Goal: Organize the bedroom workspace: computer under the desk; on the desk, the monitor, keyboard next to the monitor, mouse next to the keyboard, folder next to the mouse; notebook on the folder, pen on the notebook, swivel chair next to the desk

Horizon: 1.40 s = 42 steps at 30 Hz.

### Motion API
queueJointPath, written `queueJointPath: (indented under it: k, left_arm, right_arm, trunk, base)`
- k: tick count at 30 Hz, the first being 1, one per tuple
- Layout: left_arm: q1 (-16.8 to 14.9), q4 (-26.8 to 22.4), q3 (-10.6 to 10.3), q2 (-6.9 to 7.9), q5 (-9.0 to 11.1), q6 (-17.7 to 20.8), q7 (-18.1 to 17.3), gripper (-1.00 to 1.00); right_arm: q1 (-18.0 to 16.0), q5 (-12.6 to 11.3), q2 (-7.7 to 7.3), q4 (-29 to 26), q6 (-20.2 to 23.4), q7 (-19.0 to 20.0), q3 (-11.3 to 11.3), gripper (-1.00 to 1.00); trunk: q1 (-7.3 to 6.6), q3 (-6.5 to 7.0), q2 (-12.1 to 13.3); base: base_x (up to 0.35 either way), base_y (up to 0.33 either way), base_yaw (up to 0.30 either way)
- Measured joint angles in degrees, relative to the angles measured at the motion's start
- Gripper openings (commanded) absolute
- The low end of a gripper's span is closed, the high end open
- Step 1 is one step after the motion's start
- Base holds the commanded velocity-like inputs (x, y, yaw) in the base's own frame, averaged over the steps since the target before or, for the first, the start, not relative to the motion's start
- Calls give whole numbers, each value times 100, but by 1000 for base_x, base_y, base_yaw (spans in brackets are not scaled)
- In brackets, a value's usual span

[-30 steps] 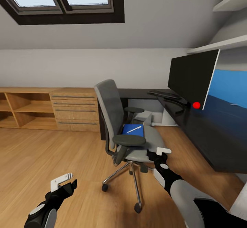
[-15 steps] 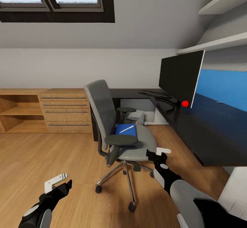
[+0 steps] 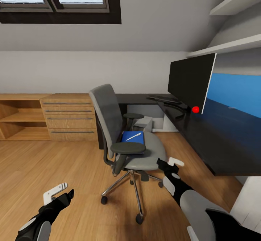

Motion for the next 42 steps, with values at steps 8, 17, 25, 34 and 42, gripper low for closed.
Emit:
queueJointPath:
  k: [8,17,25,34,42]
  left_arm:
    - [1,-1,11,7,24,0,5,100]
    - [-1,-1,13,8,26,0,12,100]
    - [-1,-1,13,8,26,6,12,100]
    - [1,-1,-3,0,26,17,12,100]
    - [3,-1,0,-1,26,17,1,100]
  right_arm:
    - [-5,-763,30,-40,0,39,-243,100]
    - [-2,-1149,13,-36,-132,422,-295,100]
    - [0,-1171,-4,-28,-170,797,-293,100]
    - [1,-1173,-54,-31,-169,859,-294,100]
    - [1,-1174,-64,-37,-174,866,-294,100]
  trunk:
    - [0,0,0]
    - [0,0,0]
    - [0,0,0]
    - [175,-143,-320]
    - [198,-162,-361]
  base:
    - [0,0,0]
    - [0,0,0]
    - [0,0,0]
    - [0,0,0]
    - [0,0,0]
